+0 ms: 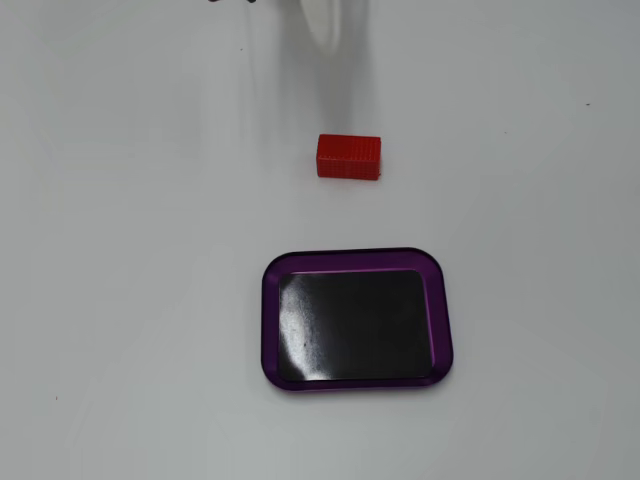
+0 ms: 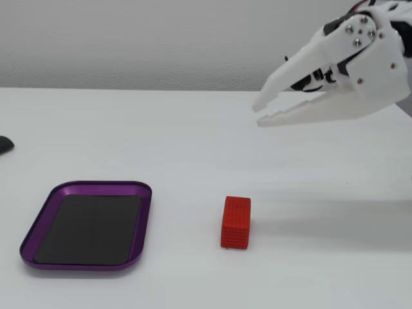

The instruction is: Pick up the cube and place it in the box.

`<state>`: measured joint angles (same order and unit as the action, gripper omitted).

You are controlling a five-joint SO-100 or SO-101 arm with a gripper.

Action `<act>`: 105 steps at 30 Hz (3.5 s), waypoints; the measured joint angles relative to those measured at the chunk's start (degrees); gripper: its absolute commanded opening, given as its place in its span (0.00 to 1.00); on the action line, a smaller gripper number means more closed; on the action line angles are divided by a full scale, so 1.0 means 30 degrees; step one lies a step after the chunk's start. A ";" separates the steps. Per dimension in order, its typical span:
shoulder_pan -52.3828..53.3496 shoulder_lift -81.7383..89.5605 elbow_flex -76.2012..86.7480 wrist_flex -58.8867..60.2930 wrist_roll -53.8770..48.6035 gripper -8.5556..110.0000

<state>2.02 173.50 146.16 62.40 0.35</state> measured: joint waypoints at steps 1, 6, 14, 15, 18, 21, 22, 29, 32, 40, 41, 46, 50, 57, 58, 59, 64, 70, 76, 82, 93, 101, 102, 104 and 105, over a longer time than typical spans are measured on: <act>0.0000 -0.1377 -0.0879 -0.0029 0.0000 0.07; -0.0059 -0.9229 -0.5479 -0.0088 0.0000 0.07; -0.0088 -1.9277 -1.1543 0.1318 -0.1553 0.20; -0.0088 -2.0244 -1.2217 0.1846 -0.1582 0.22; -0.0088 -2.2529 -1.3535 0.3223 -0.1758 0.28; -0.0088 -2.3848 -1.3916 0.3779 -0.1875 0.31; -0.0088 -2.3994 -1.3916 0.3809 -0.1875 0.31; -0.0205 -2.4141 -1.3740 0.3809 -0.1875 0.31; -0.0264 -2.4141 -1.3301 0.3779 -0.2373 0.31; -0.0264 -2.4375 -1.2363 0.3252 -0.2695 0.31; -0.0264 -2.4404 -1.2275 0.3047 -0.2695 0.31; -0.0264 -2.4404 -1.1367 0.1758 -0.2695 0.31; -0.0264 -2.4404 -1.0371 0.0674 -0.2695 0.31; -0.0234 -2.4404 -0.9434 -0.0645 -0.2695 0.31; -0.0205 -2.4404 -0.9287 -0.0820 -0.2695 0.30; -0.0205 -2.4375 -0.9170 -0.0967 -0.2695 0.29; -0.0205 -2.4316 -0.8467 -0.2168 -0.2695 0.14; -0.0205 -2.4316 -0.7969 -0.2930 -0.2725 0.07; -0.0205 -2.4258 -0.7969 -0.3018 -0.2725 0.07; -0.0264 -2.3936 -0.8555 -0.2812 -0.2725 0.07; -0.0146 -1.6172 -0.9023 -0.3311 -0.2695 0.07; 0.0059 -1.1104 -0.5801 -0.9580 -0.3574 0.07; 0.0059 -1.1045 -0.5244 -1.0605 -0.3867 0.07; 0.0059 -1.1162 -0.4160 -1.2656 -0.4248 0.07; 0.0059 -1.1396 -0.3779 -1.3564 -0.4336 0.07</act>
<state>2.20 139.31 134.82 21.71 -12.66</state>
